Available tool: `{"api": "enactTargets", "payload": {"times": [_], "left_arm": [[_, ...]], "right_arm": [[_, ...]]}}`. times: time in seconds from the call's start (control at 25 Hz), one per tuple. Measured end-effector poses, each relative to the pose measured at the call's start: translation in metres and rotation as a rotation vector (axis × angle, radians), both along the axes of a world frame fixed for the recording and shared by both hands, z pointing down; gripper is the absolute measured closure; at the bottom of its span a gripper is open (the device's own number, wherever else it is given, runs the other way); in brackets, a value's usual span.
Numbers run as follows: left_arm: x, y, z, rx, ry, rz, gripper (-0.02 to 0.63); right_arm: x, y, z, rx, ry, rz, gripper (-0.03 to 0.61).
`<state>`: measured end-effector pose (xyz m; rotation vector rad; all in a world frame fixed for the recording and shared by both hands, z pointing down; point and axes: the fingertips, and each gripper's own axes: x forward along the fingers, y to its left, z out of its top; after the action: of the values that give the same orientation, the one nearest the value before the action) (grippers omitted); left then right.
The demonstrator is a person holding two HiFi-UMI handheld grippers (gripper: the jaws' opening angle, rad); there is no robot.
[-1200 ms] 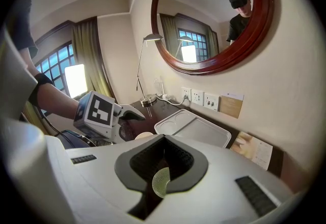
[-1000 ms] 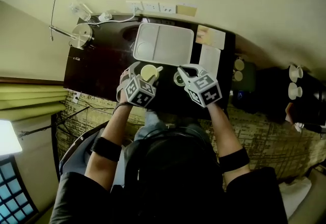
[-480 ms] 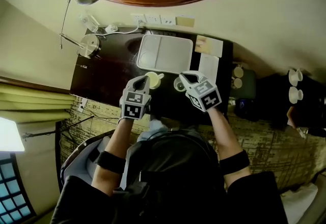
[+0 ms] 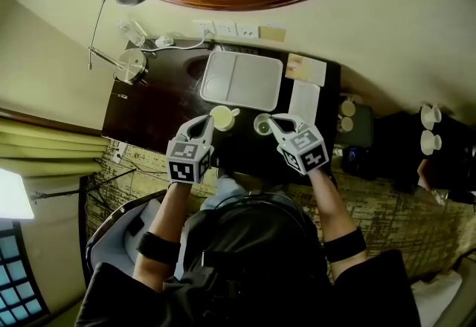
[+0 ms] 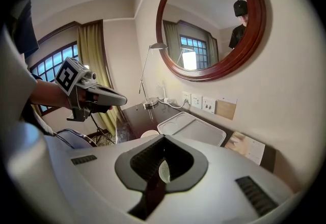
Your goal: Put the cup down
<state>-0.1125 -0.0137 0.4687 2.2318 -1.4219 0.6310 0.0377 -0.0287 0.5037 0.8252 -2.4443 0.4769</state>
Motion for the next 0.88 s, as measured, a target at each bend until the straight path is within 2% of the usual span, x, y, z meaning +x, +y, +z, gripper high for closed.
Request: {"api": "enactTargets", "payload": {"times": [0.12,0.4,0.64,0.88], "left_arm": [[-0.006,0.002,-0.004,0.004,0.013,-0.018,0.609],[-0.008,0.011,-0.002,0.016,-0.016,-0.008,0.609],[-0.019,0.016,0.001,0.021,0.032,-0.086,0.609],[-0.019,0.025,0.006,0.007,0.043,-0.091,0.609]], "right_arm": [[0.011,-0.001,-0.003,0.004,-0.008,0.033,0.578],[0.027,0.008,0.012,-0.039,-0.021,0.076,0.578],[0.023,0.019,0.013,-0.070,-0.024,0.067,0.578],[0.033,0.021,0.029,-0.073,-0.026,0.084,0.577]]}}
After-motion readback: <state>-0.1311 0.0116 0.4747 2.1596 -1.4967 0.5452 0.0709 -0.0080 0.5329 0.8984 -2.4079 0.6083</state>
